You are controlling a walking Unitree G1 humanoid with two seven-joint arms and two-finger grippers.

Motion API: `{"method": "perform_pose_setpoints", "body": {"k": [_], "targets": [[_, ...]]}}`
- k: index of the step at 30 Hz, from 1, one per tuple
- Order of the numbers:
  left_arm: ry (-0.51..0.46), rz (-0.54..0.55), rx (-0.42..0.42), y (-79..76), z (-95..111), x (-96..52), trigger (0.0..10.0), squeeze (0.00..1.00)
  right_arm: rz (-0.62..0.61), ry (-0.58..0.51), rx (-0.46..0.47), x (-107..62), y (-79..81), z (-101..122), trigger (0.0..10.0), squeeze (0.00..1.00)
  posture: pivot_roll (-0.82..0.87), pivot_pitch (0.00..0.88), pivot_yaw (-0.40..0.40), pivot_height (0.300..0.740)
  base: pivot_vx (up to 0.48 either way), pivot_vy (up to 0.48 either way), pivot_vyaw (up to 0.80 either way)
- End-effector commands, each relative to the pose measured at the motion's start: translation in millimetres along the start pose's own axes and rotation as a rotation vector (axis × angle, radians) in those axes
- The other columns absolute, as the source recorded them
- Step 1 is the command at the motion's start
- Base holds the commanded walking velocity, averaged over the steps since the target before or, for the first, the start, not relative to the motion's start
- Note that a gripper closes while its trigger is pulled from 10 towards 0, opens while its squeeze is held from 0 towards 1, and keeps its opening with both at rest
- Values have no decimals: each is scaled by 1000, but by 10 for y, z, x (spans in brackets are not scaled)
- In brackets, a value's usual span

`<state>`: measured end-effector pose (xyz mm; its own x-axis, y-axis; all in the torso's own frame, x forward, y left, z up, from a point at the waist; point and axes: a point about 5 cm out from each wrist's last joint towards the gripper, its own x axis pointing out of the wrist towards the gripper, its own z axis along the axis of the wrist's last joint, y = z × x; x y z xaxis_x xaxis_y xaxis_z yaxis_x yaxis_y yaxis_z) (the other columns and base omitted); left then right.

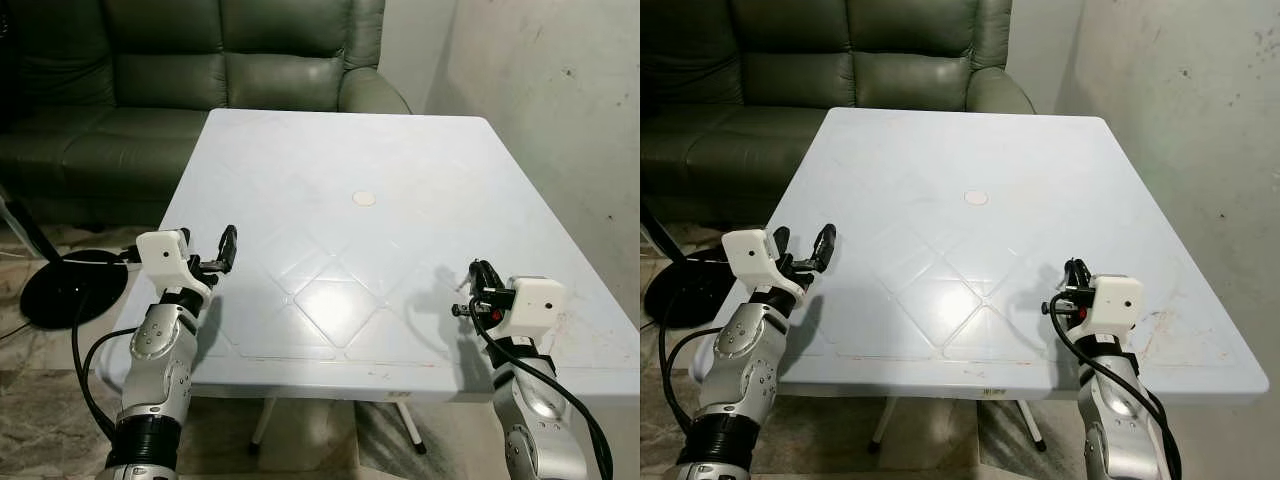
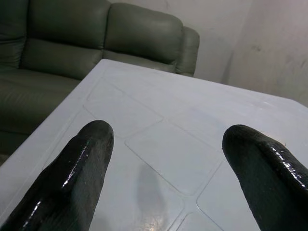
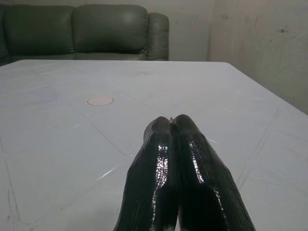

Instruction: Hang keys on a hook

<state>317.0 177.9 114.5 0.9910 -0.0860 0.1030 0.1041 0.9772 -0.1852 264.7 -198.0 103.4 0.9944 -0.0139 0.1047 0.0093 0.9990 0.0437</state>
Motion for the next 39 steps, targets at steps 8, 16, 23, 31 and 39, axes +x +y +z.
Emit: {"method": "perform_pose_setpoints", "body": {"k": [8,16,23,31,39], "targets": [[-43,-55,19,-139,57,2,10000,0,2,-25,3,41,25,50,10000,0,-20,0,-2,740,0,0,-527],[-43,-62,24,-151,54,-24,10000,0,7,-21,5,34,34,43,10000,0,-14,0,-6,740,0,0,-525],[-44,-63,27,-155,53,-36,10000,0,6,-18,6,37,33,41,10000,0,-12,0,-6,740,0,0,-528],[-42,-62,26,-162,50,-46,10000,0,5,-15,13,27,37,37,10000,0,-11,0,-7,740,0,0,-526],[-37,-62,30,-170,39,-65,10000,0,3,-9,13,18,29,33,10000,0,-11,0,-10,740,0,0,-524]]}}
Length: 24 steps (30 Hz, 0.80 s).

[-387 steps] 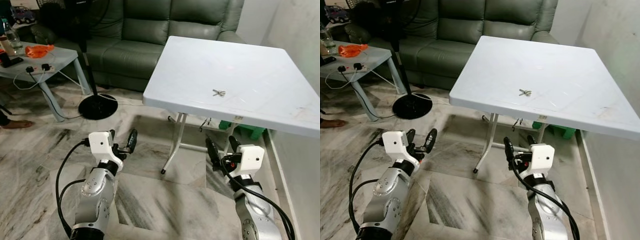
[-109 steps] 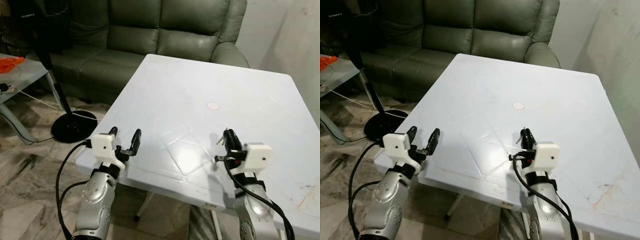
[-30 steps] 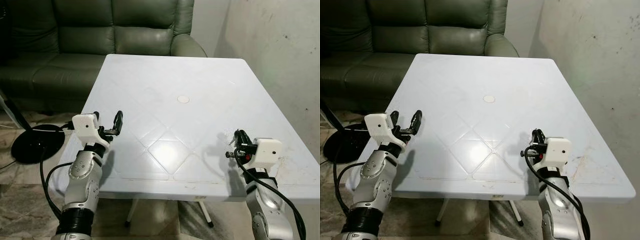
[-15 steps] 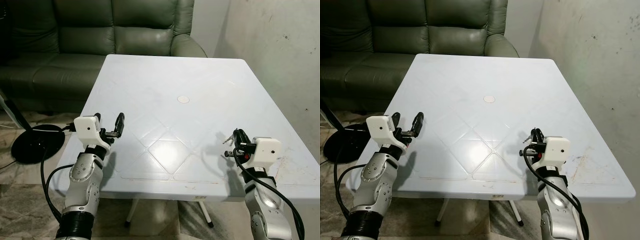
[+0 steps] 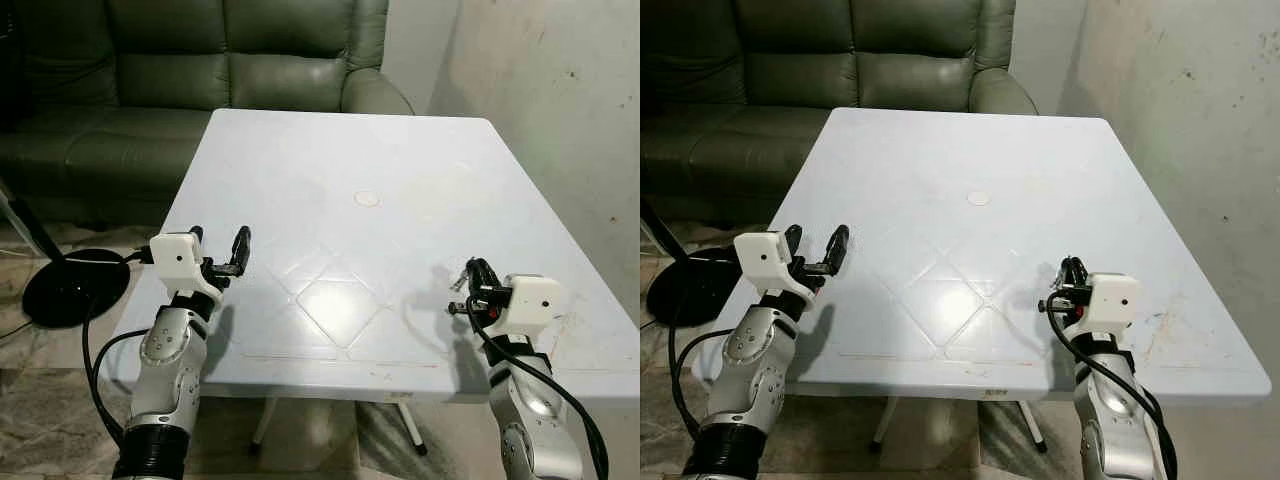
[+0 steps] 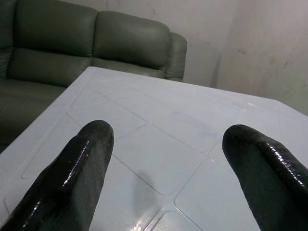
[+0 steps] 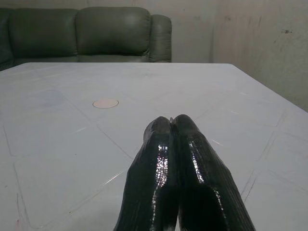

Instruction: Hang keys on a hook

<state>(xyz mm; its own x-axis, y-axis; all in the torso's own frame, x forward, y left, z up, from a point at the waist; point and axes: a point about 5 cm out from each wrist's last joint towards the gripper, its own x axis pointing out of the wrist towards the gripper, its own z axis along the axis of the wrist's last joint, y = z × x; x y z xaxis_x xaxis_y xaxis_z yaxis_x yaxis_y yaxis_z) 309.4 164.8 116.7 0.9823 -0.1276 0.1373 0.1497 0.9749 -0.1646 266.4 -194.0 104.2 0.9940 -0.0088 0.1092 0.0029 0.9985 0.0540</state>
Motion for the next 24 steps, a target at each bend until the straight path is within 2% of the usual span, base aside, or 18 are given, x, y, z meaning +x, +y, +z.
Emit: {"method": "perform_pose_setpoints", "body": {"k": [1,5,8,12,24], "targets": [[-10,-14,11,-34,36,-7,10000,0,-2,-4,2,-3,-11,27,10000,0,-9,0,-11,740,0,0,-525],[-11,-17,12,-41,33,-18,10000,0,0,-1,3,-9,-5,18,10000,0,-9,0,-11,740,0,0,-527],[0,-19,7,-40,25,-24,10000,0,0,0,4,-12,0,15,10000,0,-9,0,-11,740,0,-480,-527],[-16,-18,-44,-56,33,-29,10000,0,0,1,4,-20,4,15,10000,0,-7,0,-11,740,0,0,-525],[-21,-5,-41,-45,53,-26,10000,0,-1,3,2,-11,-7,15,10000,0,-6,0,-13,740,0,0,-526]]}}
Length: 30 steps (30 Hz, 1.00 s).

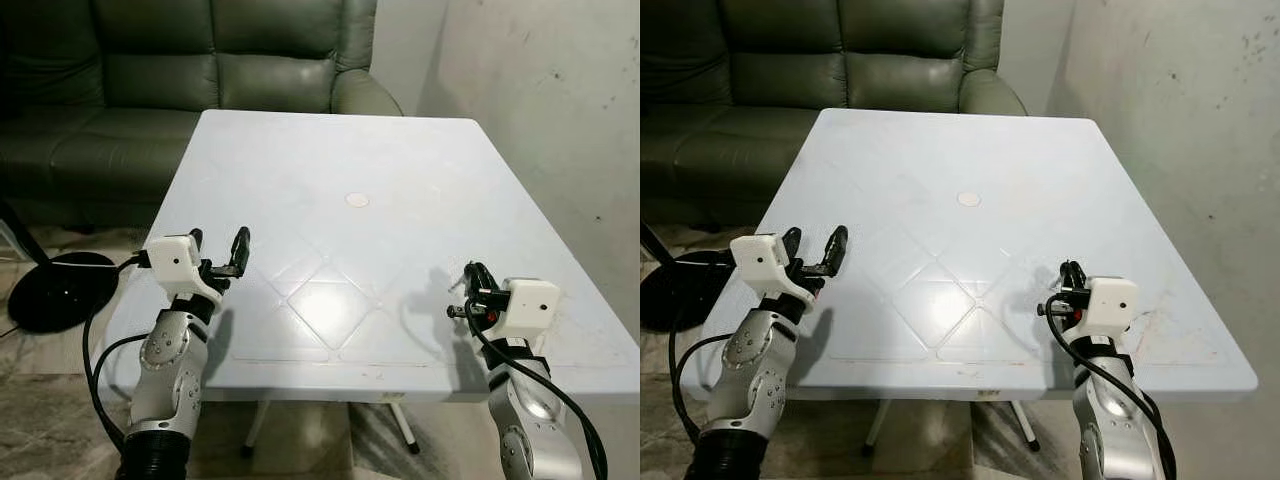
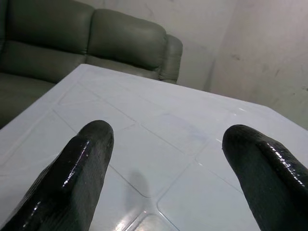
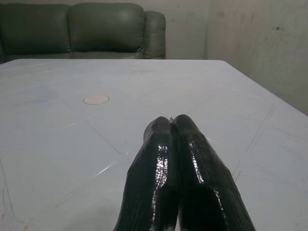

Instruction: Hang keys on a hook

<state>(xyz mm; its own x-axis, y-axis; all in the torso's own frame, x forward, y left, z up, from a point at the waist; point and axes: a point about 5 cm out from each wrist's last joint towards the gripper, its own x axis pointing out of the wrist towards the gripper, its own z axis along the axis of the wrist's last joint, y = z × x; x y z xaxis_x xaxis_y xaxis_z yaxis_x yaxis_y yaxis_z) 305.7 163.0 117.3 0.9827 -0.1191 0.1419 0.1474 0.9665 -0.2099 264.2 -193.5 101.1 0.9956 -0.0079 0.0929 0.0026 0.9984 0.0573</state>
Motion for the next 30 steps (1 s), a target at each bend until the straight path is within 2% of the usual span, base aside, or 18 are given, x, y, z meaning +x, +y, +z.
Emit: {"method": "perform_pose_setpoints", "body": {"k": [1,4,14,19,30], "targets": [[-17,-14,15,-24,51,8,10000,0,0,-14,-1,18,-7,45,10000,0,-6,0,-13,740,0,0,-525],[-15,-23,59,-30,53,8,10000,0,1,-14,0,22,-6,48,10000,0,-5,0,-15,740,0,0,-525],[-8,-17,36,-35,38,-8,10000,0,1,-12,0,22,-9,50,10000,0,-2,0,-19,740,0,-412,-525],[-8,-3,-1,-26,32,-15,10000,0,3,-10,-1,16,-3,49,10000,0,-1,0,-19,740,0,0,-525],[-3,2,8,-15,35,-34,10000,0,4,-4,-1,8,1,43,10000,0,2,0,-18,740,0,0,-525]]}}
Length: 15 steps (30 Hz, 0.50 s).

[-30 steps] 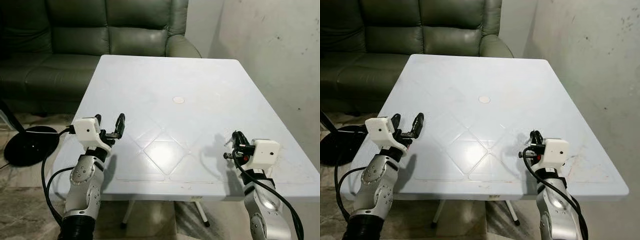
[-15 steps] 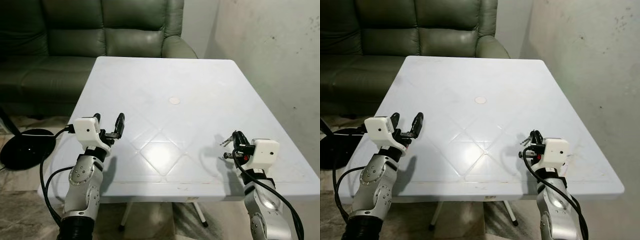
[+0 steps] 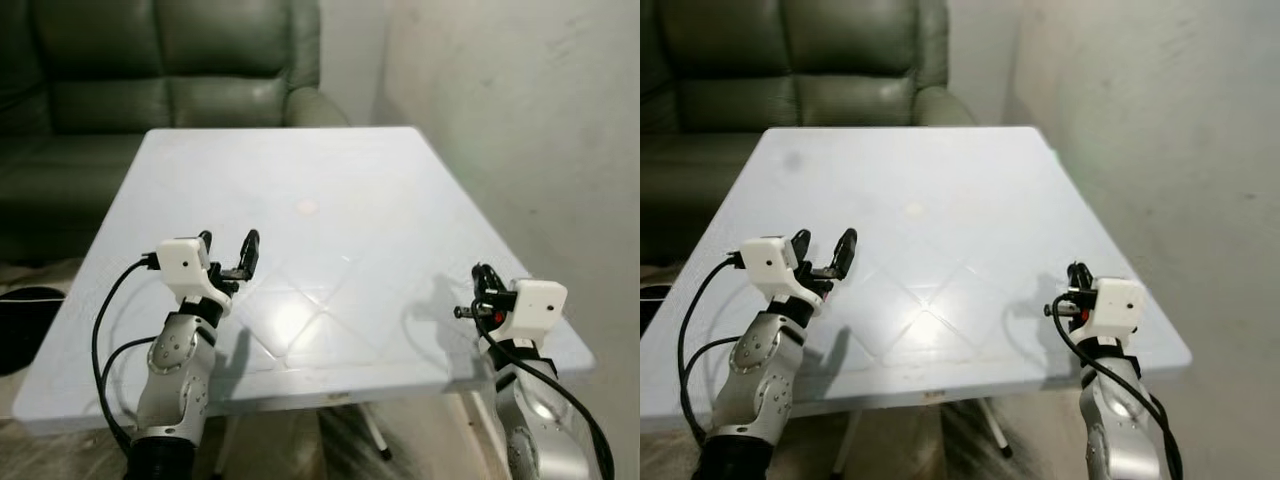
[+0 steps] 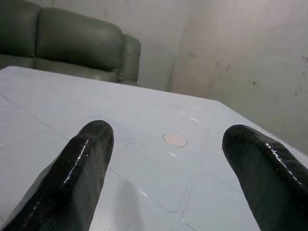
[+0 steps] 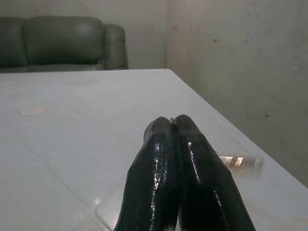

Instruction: Hang keys on a hook

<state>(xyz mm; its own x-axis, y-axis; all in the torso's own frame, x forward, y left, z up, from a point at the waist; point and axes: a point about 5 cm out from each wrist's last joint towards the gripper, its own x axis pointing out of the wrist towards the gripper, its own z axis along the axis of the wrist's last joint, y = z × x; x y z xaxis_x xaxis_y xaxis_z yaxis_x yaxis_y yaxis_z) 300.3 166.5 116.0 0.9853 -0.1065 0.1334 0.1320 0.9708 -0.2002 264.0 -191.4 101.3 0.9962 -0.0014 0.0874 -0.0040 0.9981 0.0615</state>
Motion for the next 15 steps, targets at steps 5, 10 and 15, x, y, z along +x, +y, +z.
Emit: {"method": "perform_pose_setpoints", "body": {"k": [5,10,15], "targets": [[-9,-14,-9,-55,32,25,10000,0,-2,-10,-7,9,-26,42,10000,0,0,0,-18,740,0,0,-526],[-7,-17,-10,-60,33,27,10000,0,0,-11,-7,8,-25,46,10000,0,0,0,-18,740,0,0,-525],[-7,-23,-1,-74,28,25,10000,0,3,-9,-8,8,-24,44,10000,0,-1,0,-18,740,0,0,-525]]}}
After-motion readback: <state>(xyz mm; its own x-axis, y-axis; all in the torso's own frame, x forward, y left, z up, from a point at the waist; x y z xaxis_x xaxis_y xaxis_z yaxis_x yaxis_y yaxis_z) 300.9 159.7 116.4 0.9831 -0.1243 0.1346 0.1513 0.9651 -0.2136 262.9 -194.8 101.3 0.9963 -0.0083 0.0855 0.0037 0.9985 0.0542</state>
